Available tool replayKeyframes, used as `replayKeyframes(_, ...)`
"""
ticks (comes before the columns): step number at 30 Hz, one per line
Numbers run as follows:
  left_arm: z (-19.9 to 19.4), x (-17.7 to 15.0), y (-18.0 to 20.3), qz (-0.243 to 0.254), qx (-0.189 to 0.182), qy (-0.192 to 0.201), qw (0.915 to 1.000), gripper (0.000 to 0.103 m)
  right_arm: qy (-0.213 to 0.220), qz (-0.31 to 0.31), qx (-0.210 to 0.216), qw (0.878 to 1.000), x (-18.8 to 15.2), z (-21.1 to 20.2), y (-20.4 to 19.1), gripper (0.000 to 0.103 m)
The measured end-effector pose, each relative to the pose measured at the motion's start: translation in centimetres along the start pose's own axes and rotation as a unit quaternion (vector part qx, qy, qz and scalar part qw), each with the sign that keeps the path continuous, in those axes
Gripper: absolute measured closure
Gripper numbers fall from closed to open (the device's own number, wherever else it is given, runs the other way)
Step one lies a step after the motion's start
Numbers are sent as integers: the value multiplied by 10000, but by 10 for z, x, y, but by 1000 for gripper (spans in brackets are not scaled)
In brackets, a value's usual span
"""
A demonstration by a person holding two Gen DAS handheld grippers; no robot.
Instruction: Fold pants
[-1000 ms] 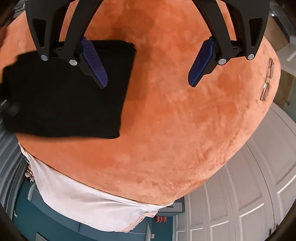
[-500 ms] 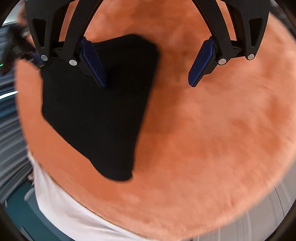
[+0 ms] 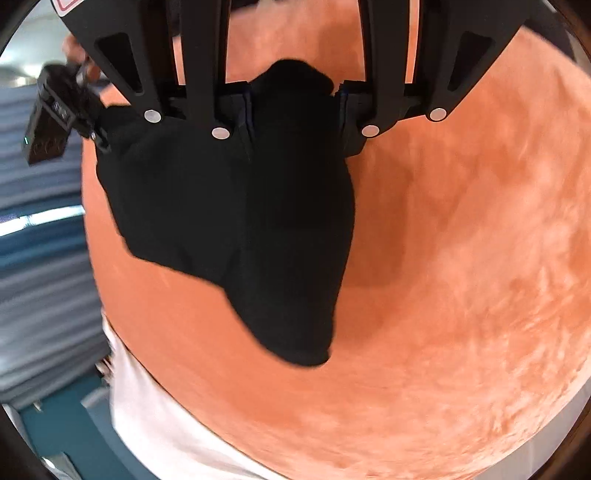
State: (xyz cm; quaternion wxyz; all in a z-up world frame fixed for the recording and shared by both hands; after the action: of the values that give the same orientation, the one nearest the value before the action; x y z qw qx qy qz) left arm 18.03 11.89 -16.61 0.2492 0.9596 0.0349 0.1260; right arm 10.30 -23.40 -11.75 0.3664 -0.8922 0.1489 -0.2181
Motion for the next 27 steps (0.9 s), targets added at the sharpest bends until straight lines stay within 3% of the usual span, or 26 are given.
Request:
replayKeyframes(3,-9,-52,9,77,-238,-344,9991,72,-145,22,-189,9997,-31,-35,23,85)
replayKeyframes(5,12,-91,11,206,40,-632,9978,66,-318,222,-466,9982,-60,-35,51,77)
replayKeyframes(6,27,-108,7,278,431,-702,9962,58,-444,338,-593,9967,-72,-30,67,74)
replayKeyframes(7,35,-119,2,283,766,-632,9947,51,-511,520,-1091,9914,-88,-27,92,68)
replayKeyframes(8,33,-122,1,182,765,-484,9957,50,-354,667,-1116,9909,-94,-32,100,68)
replayKeyframes(9,23,-123,1,74,771,-291,9966,49,-64,891,-850,9924,-98,-45,102,68)
replayKeyframes(11,-4,-119,10,156,1050,215,9941,49,612,830,-945,9902,-96,-79,88,66)
replayKeyframes(12,-19,-116,19,333,1293,561,9895,48,795,460,-938,9913,-92,-89,73,66)
replayKeyframes(13,-35,-111,31,621,1661,1016,9789,38,808,51,-929,9924,-85,-90,56,67)
replayKeyframes(16,-49,-106,62,1138,2069,1524,9597,27,721,-757,-1221,9870,-65,-66,25,67)
replayKeyframes(18,-41,-107,76,1335,1990,1372,9611,23,327,-665,-978,9924,-59,-34,22,68)
replayKeyframes(20,-27,-108,79,1459,1871,960,9667,22,-316,-267,-527,9978,-67,-10,27,70)
replayKeyframes(22,-15,-118,81,1483,1632,557,9738,22,-296,-356,-268,9986,-73,-4,8,70)
replayKeyframes(24,-11,-133,88,1550,1173,556,9793,22,-233,-598,11,9979,-75,-7,-9,73)
replayKeyframes(26,-2,-148,106,1877,982,538,9758,22,-359,-632,111,9973,-72,-3,-14,75)
replayKeyframes(27,4,-155,114,2152,990,503,9702,22,-358,-605,117,9975,-71,-1,-15,77)
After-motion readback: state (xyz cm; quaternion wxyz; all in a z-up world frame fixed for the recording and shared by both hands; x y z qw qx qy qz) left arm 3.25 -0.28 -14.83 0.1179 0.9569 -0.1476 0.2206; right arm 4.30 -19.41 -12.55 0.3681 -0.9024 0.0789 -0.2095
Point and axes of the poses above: each gripper's, at about its wrist camera, not at the fingertips, and z roughly the way its jaws point, y to its right, x to its top, the point moved 2 cm from there along z, roughly the way its jaws point, and after that the axes turned 2 degrees about y, right-handed, at the moved point
